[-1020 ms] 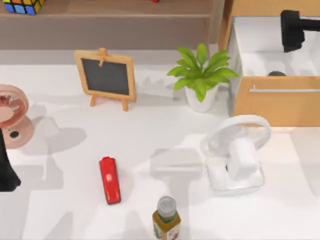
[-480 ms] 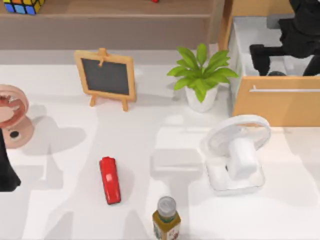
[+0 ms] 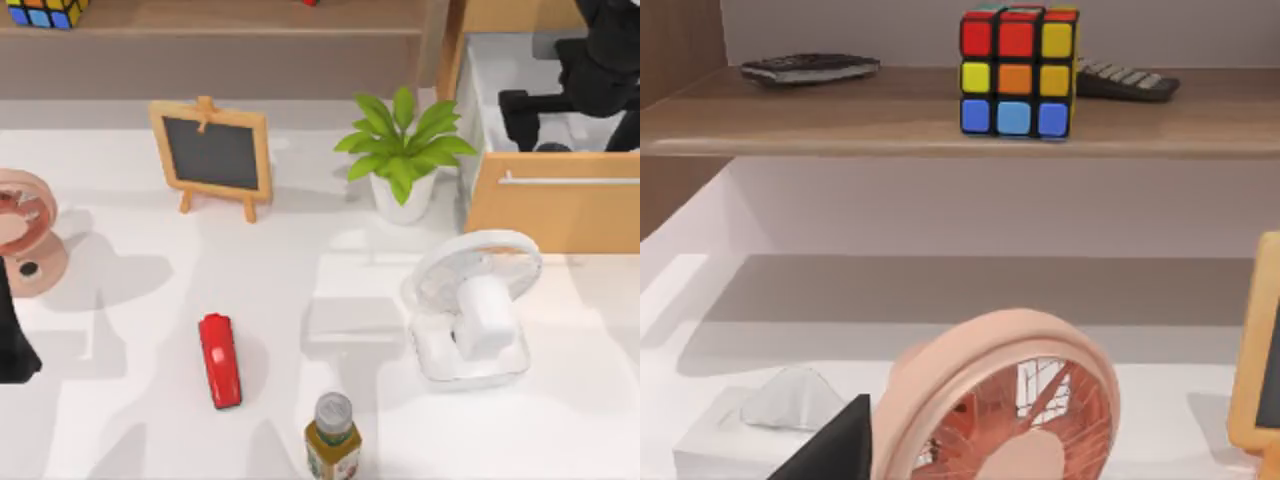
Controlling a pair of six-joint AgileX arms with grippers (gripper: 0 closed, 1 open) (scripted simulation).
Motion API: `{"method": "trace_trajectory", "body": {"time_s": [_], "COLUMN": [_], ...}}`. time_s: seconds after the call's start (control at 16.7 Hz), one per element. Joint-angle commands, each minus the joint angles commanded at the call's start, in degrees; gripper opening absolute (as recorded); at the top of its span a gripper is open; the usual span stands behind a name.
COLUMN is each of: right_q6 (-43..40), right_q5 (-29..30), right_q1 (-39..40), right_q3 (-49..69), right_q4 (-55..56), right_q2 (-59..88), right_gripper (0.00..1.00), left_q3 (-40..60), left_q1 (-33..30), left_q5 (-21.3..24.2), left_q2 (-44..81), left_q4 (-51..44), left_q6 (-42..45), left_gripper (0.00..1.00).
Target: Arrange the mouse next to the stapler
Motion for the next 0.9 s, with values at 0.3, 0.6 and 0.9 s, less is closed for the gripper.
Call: {"method": "trace_trajectory", "body": {"time_s": [0.3,0.6,0.9], "right_q6": [0.1,0.0,-0.1], "right_q5": [0.1,0.1,0.1], "right_q1": [-0.1,-0.1,-0.3], "right_q3": [-1.6,-2.9,-3.2], "right_q4": [1.3,3.0,4.9], "right_q2": [-0.3,-0.1,1.4], "right_gripper": [1.0,1.0,1.0], "left_q3": [0.0,0.0,0.0], "left_q1": [0.0,0.0,0.0], "left_q5": [0.0,0.0,0.0], "left_q2": [0.0,0.0,0.0], "left_q4": [0.0,0.0,0.0], "left_q6": [0.0,0.0,0.0], "left_gripper": [1.0,1.0,1.0]}}
